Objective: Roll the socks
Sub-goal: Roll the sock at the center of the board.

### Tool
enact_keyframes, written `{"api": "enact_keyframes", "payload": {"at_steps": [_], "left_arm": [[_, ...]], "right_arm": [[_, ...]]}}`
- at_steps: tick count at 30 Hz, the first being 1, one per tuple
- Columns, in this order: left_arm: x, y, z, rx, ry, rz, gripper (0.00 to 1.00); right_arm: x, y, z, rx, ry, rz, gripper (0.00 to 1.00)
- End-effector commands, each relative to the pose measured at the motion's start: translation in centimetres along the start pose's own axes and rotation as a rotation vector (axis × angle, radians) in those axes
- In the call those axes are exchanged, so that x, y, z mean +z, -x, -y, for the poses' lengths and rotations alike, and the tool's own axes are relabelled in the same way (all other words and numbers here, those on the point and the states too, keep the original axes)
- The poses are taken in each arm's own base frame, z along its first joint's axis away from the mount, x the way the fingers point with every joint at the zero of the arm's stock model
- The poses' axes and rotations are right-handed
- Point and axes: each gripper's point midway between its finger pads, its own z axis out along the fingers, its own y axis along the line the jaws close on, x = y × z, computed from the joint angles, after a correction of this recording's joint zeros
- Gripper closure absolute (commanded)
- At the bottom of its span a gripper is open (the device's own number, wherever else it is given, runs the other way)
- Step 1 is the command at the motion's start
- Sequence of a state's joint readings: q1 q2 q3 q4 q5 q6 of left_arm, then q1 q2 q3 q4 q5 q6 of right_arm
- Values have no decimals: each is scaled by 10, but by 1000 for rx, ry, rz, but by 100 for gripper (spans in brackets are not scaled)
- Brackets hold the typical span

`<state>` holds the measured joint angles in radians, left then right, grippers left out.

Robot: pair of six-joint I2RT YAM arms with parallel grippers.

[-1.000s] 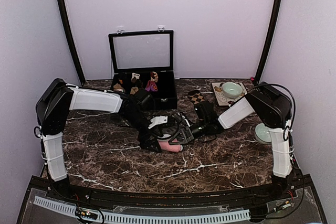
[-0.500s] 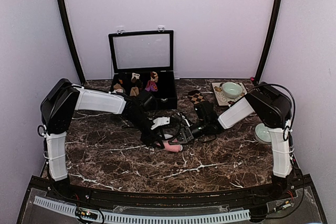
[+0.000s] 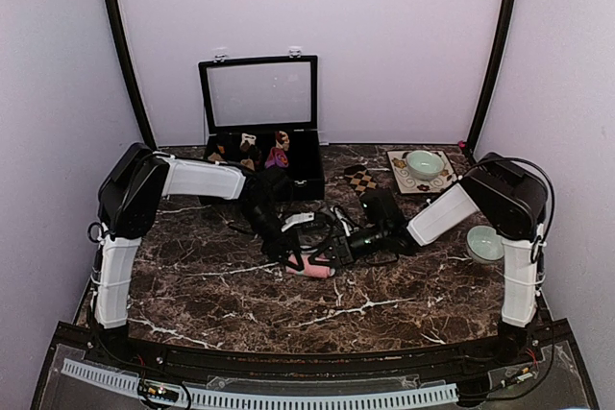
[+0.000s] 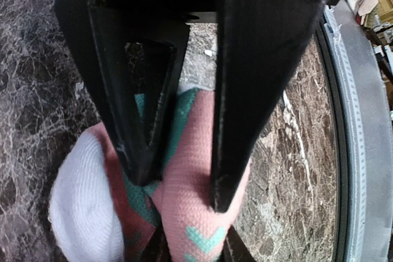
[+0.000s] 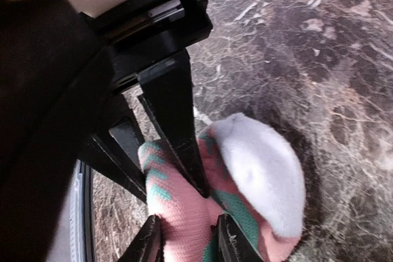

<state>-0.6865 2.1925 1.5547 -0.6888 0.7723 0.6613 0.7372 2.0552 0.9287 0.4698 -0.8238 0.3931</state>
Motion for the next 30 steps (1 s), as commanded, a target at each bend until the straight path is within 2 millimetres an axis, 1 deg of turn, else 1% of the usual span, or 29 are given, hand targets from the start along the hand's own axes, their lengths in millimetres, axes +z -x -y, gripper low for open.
{"api": "enact_keyframes", "payload": {"at_steps": [1,3,4,6,7,8,9,10,12,15,17,19,20,21,22,23,24,25,26,27,28,29,30], "left_arm": [[7,-13,-15,-192,-47,-25,82],[14,-23,-26,-267,-61,-54,83],[14,-24,-29,-297,-75,-64,83],[18,-33,-36,-361,-100,-100,83],[19,-35,-37,-379,-113,-110,84],[20,-38,-38,-396,-122,-119,84],[22,-40,-39,-403,-121,-129,84],[23,-42,-41,-406,-116,-138,84],[23,-46,-41,-410,-111,-147,84],[25,-51,-39,-424,-118,-159,83],[26,-56,-37,-434,-123,-170,83],[28,-61,-35,-443,-127,-182,83],[29,-64,-34,-445,-126,-189,83],[29,-67,-34,-446,-123,-197,83],[31,-72,-34,-447,-120,-208,84],[31,-73,-33,-444,-121,-212,85],[31,-74,-32,-443,-122,-213,86],[24,-77,-39,-457,-114,-198,85],[23,-77,-40,-457,-112,-195,85],[21,-76,-41,-456,-110,-191,84],[21,-74,-42,-454,-107,-189,84],[20,-72,-42,-453,-108,-179,84],[20,-71,-41,-458,-117,-172,84]], "right_arm": [[6,-88,36,49,-195,-164,63],[-4,-79,33,-27,-232,-103,62],[-10,-75,29,-81,-247,-67,62],[-27,-61,20,-195,-295,30,58],[-35,-57,14,-242,-307,71,55],[-41,-51,7,-289,-311,108,49],[-44,-49,0,-326,-311,122,11],[-46,-47,-3,-357,-316,123,2],[-44,-51,-8,-403,-320,96,1],[-43,-54,-6,-438,-342,67,1],[-48,-48,-4,-462,-390,84,1],[-64,-31,-4,-490,-475,162,1],[-75,-20,-6,-505,-525,216,1],[-89,-8,-12,-527,-568,284,1],[-107,6,-23,-546,-604,375,1],[-117,9,-27,-545,-614,432,1],[-129,15,-39,-554,-577,527,1],[-138,22,-41,-527,-556,608,1],[-144,32,-35,-466,-574,659,1],[-132,25,-17,-439,-612,549,1],[-119,29,-23,-508,-583,485,1],[-115,31,-24,-549,-598,464,1],[-119,32,-24,-588,-633,472,1]]}}
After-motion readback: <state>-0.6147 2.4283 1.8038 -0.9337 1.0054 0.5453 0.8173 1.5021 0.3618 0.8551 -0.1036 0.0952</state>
